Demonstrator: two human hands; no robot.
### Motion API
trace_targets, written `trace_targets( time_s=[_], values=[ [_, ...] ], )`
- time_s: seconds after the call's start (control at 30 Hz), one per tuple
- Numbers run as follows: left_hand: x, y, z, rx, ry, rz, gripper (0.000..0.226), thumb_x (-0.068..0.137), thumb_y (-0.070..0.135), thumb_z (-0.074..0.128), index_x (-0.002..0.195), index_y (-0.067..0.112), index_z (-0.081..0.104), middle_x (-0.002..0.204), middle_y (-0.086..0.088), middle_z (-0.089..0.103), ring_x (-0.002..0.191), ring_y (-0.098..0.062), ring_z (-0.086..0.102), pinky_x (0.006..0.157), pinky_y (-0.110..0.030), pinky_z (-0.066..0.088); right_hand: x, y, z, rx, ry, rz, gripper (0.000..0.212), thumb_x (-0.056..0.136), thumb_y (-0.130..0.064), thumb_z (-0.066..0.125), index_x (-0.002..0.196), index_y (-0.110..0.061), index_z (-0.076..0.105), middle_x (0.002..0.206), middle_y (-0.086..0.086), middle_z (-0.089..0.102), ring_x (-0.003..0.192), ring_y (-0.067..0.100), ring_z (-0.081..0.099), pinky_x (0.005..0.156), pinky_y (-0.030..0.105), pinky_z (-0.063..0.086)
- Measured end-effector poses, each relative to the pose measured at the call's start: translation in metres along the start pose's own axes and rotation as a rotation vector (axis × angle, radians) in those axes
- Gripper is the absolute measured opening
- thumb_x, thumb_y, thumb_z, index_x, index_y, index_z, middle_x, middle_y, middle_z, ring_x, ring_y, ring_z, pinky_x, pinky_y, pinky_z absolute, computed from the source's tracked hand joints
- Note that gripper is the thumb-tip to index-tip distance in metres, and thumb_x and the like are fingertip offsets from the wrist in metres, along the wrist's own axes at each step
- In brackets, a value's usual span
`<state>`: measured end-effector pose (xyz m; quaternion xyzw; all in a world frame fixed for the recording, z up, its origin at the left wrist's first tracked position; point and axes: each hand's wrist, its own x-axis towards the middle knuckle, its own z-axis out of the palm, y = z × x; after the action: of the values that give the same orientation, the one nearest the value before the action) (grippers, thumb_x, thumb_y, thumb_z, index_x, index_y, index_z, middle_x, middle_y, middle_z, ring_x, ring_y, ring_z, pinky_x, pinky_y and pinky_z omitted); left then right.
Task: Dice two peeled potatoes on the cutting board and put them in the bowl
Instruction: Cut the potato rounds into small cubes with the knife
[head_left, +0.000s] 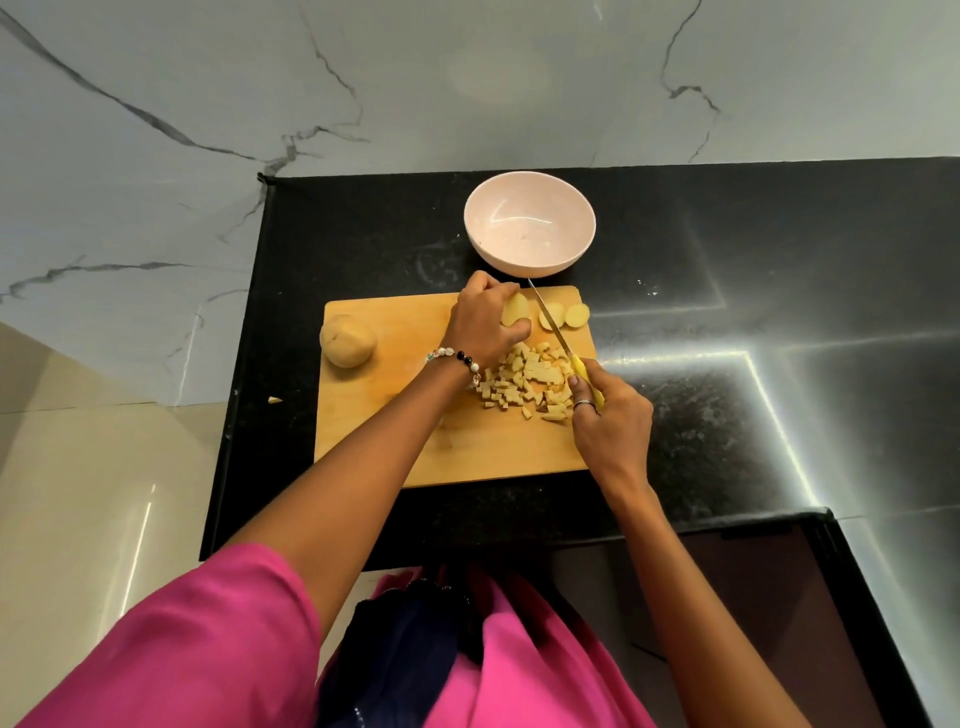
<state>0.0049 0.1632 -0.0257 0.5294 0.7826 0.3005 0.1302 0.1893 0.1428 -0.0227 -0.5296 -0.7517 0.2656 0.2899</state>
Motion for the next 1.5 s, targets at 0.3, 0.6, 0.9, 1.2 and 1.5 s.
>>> trace_targets(
  time_s=[0.3, 0.6, 0.9, 1.2, 1.5],
  values=[
    [-0.002, 0.001, -0.012, -0.211, 0.125, -0.142, 0.05, 0.078, 0.03, 0.071, 0.123, 0.01, 0.061, 0.115, -0.009, 0.057, 0.093, -0.019, 0.06, 0.081, -0.03, 0.053, -0.011, 0.004, -0.002, 0.002, 0.001, 0.054, 0.038, 0.095, -0.024, 0.056, 0.129, -0.009, 0.057, 0.104, 0.013, 0.071, 0.084, 0.03, 0.066, 0.073, 0.041, 0.053],
    [-0.067, -0.029, -0.036, -0.053, 0.171, -0.212, 0.054, 0.081, 0.033, 0.069, 0.127, 0.009, 0.058, 0.111, -0.01, 0.058, 0.097, -0.02, 0.055, 0.079, -0.024, 0.044, -0.029, -0.028, 0.014, 0.042, -0.068, -0.048, 0.019, 0.097, -0.017, 0.05, 0.094, -0.003, 0.062, 0.065, 0.005, 0.059, 0.053, 0.017, 0.05, 0.049, 0.029, 0.034],
    [-0.1, -0.058, -0.037, 0.116, 0.036, -0.186, 0.065, 0.078, 0.041, 0.072, 0.134, 0.015, 0.052, 0.122, -0.005, 0.054, 0.112, -0.023, 0.042, 0.096, -0.032, 0.035, -0.062, -0.06, 0.039, -0.328, -0.411, -0.176, 0.034, 0.1, -0.028, 0.032, 0.128, -0.009, 0.037, 0.087, 0.018, 0.065, 0.079, 0.04, 0.061, 0.059, 0.038, 0.035],
    [-0.104, -0.062, -0.033, -0.031, 0.096, -0.204, 0.06, 0.079, 0.03, 0.071, 0.135, 0.024, 0.05, 0.127, 0.001, 0.061, 0.114, -0.023, 0.045, 0.095, -0.039, 0.039, -0.059, -0.057, 0.042, -0.474, -0.452, -0.226, 0.052, 0.099, -0.03, 0.032, 0.149, -0.022, 0.022, 0.086, 0.014, 0.065, 0.076, 0.036, 0.061, 0.059, 0.038, 0.041],
    [-0.106, -0.065, -0.03, -0.142, 0.149, -0.23, 0.062, 0.073, 0.034, 0.07, 0.132, 0.028, 0.053, 0.119, 0.005, 0.065, 0.111, -0.019, 0.046, 0.094, -0.044, 0.042, -0.067, -0.064, 0.044, -0.599, -0.459, -0.249, 0.056, 0.099, -0.028, 0.031, 0.151, -0.019, 0.013, 0.095, 0.012, 0.064, 0.081, 0.034, 0.061, 0.057, 0.033, 0.034]
  ],
)
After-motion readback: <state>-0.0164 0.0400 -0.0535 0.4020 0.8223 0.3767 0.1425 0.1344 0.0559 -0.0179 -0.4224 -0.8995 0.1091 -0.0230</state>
